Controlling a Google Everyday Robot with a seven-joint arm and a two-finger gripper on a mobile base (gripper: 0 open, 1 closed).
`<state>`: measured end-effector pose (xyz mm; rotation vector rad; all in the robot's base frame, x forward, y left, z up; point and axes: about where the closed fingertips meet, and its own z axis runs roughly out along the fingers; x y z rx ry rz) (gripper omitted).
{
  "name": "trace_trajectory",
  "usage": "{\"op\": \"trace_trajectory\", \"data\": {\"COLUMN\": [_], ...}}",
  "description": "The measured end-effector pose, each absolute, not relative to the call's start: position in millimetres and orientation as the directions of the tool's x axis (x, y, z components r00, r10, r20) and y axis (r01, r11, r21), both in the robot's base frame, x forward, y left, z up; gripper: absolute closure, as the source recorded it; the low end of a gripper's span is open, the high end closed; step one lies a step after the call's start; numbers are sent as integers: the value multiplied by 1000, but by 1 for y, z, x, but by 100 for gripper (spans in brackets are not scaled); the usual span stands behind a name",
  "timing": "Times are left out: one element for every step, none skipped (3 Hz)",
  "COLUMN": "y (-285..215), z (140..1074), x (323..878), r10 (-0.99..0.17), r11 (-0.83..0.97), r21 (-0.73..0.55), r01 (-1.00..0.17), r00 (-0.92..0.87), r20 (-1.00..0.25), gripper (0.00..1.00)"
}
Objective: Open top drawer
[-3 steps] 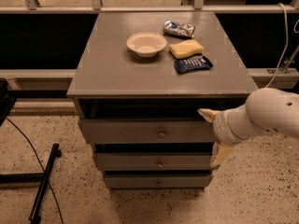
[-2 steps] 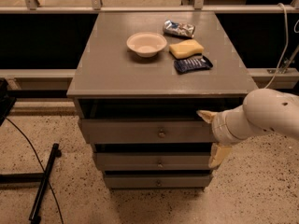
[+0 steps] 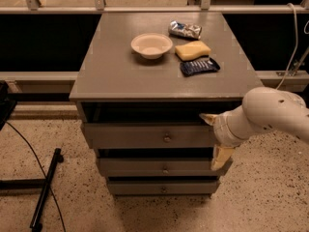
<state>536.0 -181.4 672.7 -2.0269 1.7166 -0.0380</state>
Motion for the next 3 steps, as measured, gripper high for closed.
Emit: {"op": "trace_trajectory", "data": {"y": [-178, -179, -185], "z": [664, 656, 646], "x": [554, 563, 560], "r10": [-943, -947, -952], "r11": [-101, -95, -94], "r21": [-358, -349, -330], "r01": [-928, -932, -939], "r00": [203, 192, 182], "r20": [-263, -256, -247], "gripper": [0, 0, 18]}}
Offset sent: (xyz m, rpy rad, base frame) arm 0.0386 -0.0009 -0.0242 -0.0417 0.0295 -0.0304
